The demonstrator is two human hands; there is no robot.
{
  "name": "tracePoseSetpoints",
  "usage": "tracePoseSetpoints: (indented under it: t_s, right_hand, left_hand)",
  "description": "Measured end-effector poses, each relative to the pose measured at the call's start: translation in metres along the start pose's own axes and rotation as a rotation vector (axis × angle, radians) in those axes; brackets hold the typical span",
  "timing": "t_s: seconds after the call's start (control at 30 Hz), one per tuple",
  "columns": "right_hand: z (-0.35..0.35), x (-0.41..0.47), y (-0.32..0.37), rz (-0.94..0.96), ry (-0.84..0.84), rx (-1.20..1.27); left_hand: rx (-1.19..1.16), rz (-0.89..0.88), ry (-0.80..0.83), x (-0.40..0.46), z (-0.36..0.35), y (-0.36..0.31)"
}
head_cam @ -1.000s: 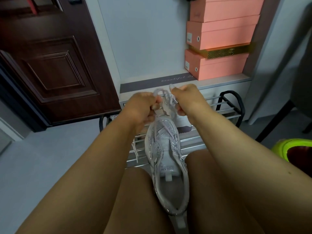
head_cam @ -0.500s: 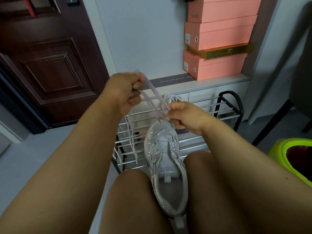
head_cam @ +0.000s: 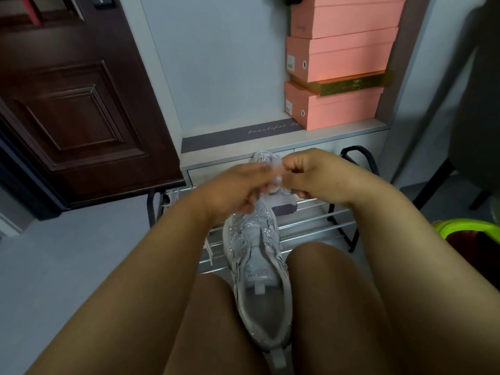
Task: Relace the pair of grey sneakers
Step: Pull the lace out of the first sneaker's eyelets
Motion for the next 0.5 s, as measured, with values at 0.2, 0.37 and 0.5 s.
tracePoseSetpoints:
  t_s: [0.2, 0.37, 0.5]
  right_hand:
    - [0.013, -0.012, -0.024, -0.053, -0.069, 0.379]
    - [-0.008, -0.021, -0.035, -0.067, 0.034, 0.366]
    - [0.008, -0.035, -0.053, -0.095, -0.069, 0.323]
  left_hand:
    - [-0.003, -0.01, 0.054, 0.006, -0.019, 0.001]
    - [-0.064, -0.009, 0.07, 0.012, -0.03, -0.002]
    - [-0.042, 0.01, 0.022, 0.021, -0.038, -0.002]
Point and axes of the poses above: each hand's wrist, its own x-axis towards the middle knuckle, its own z-axis out of the back of the hand, y = z × x, the point moved 7 cm from there along x, towards the middle knuckle, and after that the axes turned 2 degrees about -x, right-handed, at the moved point
